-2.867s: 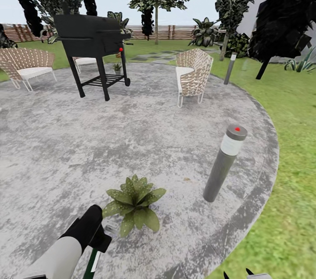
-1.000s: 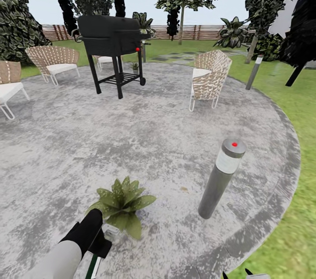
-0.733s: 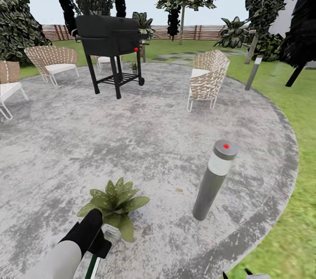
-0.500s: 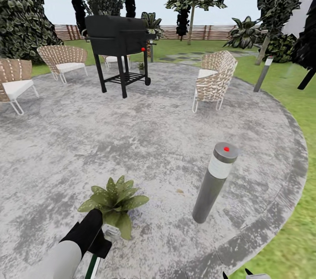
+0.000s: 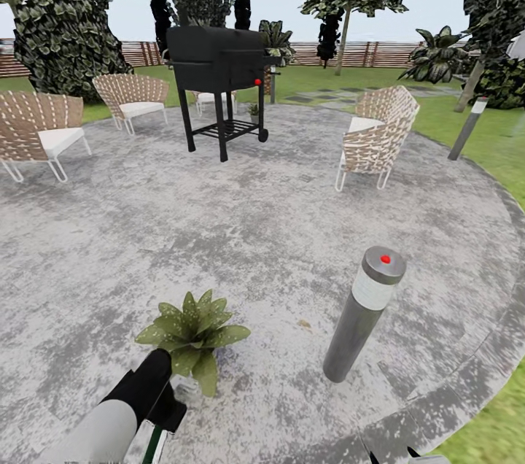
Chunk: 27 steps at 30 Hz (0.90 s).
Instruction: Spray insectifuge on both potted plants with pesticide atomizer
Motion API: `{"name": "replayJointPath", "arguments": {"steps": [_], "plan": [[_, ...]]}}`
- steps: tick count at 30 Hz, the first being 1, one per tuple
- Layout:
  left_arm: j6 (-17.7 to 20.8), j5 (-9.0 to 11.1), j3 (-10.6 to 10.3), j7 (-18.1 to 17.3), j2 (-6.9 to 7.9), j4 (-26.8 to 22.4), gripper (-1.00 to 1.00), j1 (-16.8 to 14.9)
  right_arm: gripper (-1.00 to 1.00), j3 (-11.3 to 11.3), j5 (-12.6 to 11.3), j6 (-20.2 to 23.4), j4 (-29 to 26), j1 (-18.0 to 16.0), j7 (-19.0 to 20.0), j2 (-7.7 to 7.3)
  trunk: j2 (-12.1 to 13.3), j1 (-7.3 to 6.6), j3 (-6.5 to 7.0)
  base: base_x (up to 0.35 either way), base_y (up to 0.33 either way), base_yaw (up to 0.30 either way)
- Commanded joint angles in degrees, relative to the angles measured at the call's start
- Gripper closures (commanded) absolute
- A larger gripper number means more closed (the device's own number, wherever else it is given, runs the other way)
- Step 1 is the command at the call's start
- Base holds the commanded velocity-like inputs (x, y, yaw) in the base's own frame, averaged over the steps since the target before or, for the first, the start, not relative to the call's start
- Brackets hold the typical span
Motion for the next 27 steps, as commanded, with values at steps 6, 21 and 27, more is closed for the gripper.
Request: {"name": "replayJointPath", "arguments": {"steps": [6, 21, 27], "plan": [[0.5, -0.5, 0.5, -0.4, -1.79, -0.2, 1.0, -0.8, -1.0, -0.5, 0.2, -0.1, 0.0, 0.0, 0.5, -0.09, 0.0, -0.01, -0.05, 0.0, 0.0, 0.001], [-0.4, -0.3, 0.6, -0.3, -2.21, 0.0, 1.0, 0.0, -1.0, -0.5, 0.2, -0.1, 0.1, 0.0, 0.5, -0.26, 0.0, -0.01, -0.05, 0.04, -0.025, 0.0], [-0.8, -0.3, 0.8, 1.2, -1.79, 0.7, 1.0, 0.2, -1.0, -0.4, 0.2, -0.1, 0.2, 0.0, 0.5, 0.05, 0.0, -0.01, -0.05, 0.177, -0.181, 0.013]]}}
